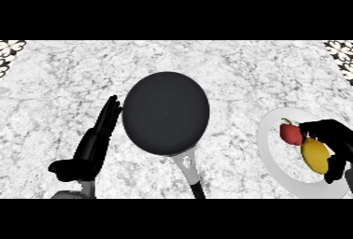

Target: Pick the lemon from the plate and place it in the pan

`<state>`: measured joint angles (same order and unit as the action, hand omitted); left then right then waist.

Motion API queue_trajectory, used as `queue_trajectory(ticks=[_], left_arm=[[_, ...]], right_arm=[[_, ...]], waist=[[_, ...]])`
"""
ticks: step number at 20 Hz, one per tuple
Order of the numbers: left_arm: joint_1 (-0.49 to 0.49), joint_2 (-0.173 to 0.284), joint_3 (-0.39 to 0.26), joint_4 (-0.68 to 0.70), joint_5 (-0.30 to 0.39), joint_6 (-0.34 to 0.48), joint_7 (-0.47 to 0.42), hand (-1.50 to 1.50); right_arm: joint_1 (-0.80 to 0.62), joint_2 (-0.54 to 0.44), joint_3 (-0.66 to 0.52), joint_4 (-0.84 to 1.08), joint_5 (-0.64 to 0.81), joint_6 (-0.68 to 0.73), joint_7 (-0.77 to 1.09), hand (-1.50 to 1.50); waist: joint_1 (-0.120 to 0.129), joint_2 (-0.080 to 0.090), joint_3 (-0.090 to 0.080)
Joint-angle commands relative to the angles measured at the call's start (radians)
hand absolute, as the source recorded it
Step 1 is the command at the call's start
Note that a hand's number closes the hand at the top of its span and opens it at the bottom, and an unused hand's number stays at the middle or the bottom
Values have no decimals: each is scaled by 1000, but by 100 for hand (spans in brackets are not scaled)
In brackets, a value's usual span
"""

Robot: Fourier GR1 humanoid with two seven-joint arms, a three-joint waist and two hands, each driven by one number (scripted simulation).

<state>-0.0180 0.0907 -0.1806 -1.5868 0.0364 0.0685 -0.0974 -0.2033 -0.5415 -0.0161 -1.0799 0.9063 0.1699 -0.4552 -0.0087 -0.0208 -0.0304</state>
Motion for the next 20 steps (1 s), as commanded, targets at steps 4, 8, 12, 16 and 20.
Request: queue_trajectory(ticks=[4, 8, 12, 16, 20], left_arm=[[-10, -4, -20, 4, 0, -15, 10, 0], [-15, -12, -26, 16, -3, -12, 19, 0], [-14, -13, -24, 24, -4, -10, 16, 0], [-30, -14, -26, 27, 2, -20, 20, 0], [-48, -12, -33, 27, -2, -30, 20, 0]], right_arm=[[-68, 336, 119, -150, 40, -58, 235, 150], [-129, 480, 168, -268, 118, -149, 418, 150], [-181, 536, 256, -346, 140, -254, 619, 150], [-213, 539, 369, -410, 142, -345, 864, 150], [-264, 541, 472, -442, 137, -456, 1137, 150]], waist=[[63, -9, 18], [51, -23, 16], [67, -20, 22], [73, -12, 25], [90, 0, 27]])
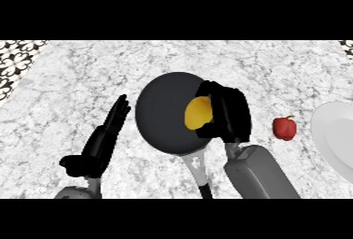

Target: Pick the lemon from the plate and place it in the pan

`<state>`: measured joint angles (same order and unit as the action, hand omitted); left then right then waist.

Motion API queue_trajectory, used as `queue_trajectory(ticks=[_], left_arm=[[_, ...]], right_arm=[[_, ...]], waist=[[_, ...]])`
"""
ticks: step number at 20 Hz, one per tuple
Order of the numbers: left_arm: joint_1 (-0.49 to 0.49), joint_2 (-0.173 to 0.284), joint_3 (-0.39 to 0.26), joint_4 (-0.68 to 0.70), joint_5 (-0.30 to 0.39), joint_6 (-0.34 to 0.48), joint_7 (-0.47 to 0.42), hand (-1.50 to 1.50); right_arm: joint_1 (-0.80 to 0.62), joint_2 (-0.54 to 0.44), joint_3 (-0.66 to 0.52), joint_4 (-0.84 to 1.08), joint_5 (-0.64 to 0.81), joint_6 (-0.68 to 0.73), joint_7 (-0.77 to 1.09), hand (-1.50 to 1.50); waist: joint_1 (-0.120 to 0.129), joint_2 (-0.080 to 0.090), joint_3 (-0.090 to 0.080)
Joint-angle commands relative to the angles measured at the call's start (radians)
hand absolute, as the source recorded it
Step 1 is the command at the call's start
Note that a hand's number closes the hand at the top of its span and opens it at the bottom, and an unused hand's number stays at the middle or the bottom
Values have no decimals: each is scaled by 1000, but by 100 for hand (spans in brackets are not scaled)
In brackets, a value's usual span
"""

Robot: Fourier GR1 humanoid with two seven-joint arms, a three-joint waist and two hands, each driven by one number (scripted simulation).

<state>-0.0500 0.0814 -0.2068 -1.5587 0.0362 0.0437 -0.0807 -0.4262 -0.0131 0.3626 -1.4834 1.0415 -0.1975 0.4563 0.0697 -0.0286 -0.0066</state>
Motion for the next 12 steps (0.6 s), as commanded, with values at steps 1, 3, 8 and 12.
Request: queue_trajectory(ticks=[1, 3, 8, 12], left_arm=[[-7, -7, -8, 0, 3, -6, 2, 0], [-36, -15, -10, 8, -10, 5, 1, 0], [-39, 2, 24, 31, 4, -5, -22, 0], [-29, -15, 9, 10, -12, 19, -1, 0]], right_arm=[[-43, 12, 121, -43, 2, -134, 283, 150], [-96, 13, 175, -50, 21, -185, 430, 150], [-198, 13, 340, 36, 168, -319, 764, 150], [-290, 13, 366, 151, 304, -349, 889, 150]], waist=[[20, 11, 3], [12, 16, 3], [1, 27, 3], [-11, 28, 5]])
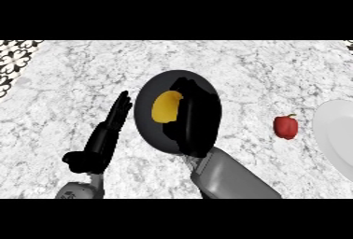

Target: Pick the lemon from the plate and place it in the pan

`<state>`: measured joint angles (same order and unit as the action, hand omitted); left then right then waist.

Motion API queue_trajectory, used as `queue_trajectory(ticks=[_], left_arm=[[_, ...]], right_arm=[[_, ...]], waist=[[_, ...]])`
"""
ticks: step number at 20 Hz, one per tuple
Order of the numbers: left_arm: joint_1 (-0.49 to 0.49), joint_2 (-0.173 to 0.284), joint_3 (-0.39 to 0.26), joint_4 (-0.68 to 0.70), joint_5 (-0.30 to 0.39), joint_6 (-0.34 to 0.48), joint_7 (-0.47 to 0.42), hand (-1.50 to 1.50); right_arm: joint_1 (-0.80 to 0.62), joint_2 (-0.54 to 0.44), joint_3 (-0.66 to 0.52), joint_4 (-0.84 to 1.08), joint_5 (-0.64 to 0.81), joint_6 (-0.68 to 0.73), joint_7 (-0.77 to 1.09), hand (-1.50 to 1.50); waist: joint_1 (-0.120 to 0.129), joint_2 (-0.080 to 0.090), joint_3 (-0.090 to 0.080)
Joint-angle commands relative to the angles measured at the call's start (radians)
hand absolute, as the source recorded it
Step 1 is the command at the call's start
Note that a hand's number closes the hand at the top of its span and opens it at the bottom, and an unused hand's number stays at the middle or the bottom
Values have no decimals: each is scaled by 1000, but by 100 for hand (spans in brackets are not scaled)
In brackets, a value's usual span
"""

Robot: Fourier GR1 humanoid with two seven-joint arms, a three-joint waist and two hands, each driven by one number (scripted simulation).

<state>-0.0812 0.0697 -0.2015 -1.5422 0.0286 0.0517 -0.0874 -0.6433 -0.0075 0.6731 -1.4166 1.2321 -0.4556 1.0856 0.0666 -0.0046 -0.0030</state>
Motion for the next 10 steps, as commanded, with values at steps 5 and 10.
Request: queue_trajectory(ticks=[5, 10], left_arm=[[-26, -17, 19, 24, -6, 23, -3, 0], [-19, 11, 39, 12, 10, -6, -19, 0]], right_arm=[[-137, 7, 13, 188, 202, -91, 290, 150], [-105, 7, -87, 301, 207, -293, 198, 150]], waist=[[-31, 9, 2], [-28, 16, 3]])
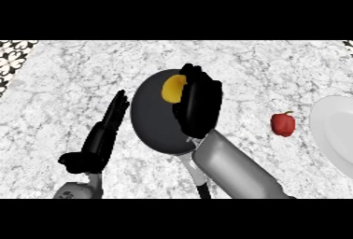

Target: Pick the lemon from the plate and place it in the pan

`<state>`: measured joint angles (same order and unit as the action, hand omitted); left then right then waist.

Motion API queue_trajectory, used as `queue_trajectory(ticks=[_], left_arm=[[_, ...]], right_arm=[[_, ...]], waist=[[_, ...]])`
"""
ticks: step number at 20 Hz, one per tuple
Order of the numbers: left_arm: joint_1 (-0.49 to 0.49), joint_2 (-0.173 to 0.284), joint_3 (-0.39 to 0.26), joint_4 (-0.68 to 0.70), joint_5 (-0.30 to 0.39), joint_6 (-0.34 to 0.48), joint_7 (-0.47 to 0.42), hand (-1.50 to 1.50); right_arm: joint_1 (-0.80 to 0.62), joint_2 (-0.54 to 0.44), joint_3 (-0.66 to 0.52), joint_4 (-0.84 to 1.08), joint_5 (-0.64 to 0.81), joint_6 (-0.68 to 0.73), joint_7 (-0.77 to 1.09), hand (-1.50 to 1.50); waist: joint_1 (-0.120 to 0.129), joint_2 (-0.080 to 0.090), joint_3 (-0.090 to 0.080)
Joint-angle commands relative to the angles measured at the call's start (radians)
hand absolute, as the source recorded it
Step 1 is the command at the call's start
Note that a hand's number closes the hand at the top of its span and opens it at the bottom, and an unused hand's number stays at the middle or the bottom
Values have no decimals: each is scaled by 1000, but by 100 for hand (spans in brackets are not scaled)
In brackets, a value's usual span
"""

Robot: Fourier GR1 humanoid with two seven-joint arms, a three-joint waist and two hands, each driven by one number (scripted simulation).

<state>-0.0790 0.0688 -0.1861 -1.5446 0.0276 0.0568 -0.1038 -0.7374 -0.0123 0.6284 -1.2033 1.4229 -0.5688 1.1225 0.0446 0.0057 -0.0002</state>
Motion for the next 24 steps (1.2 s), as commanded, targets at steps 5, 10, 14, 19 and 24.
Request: queue_trajectory(ticks=[5, 10, 14, 19, 24], left_arm=[[19, -12, -10, -59, -4, 18, 57, 0], [-16, 7, 6, 22, 10, -31, -2, 0], [-28, -7, -23, 0, -5, -28, 19, 0], [11, -20, -35, -15, -21, -9, 13, 0], [5, -14, -23, 2, -11, -27, -13, 0]], right_arm=[[-81, 12, -134, 192, -23, -229, 89, 150], [-38, 12, -164, 285, -363, -68, -17, -150], [-92, 12, -201, 341, -643, -56, -197, -150], [-178, 12, -210, 488, -812, -176, -396, -150], [-150, 12, -232, 465, -855, -423, -546, -150]], waist=[[-5, 1, 1], [26, 19, 1], [47, 25, 3], [32, 15, 2], [31, 15, 2]])
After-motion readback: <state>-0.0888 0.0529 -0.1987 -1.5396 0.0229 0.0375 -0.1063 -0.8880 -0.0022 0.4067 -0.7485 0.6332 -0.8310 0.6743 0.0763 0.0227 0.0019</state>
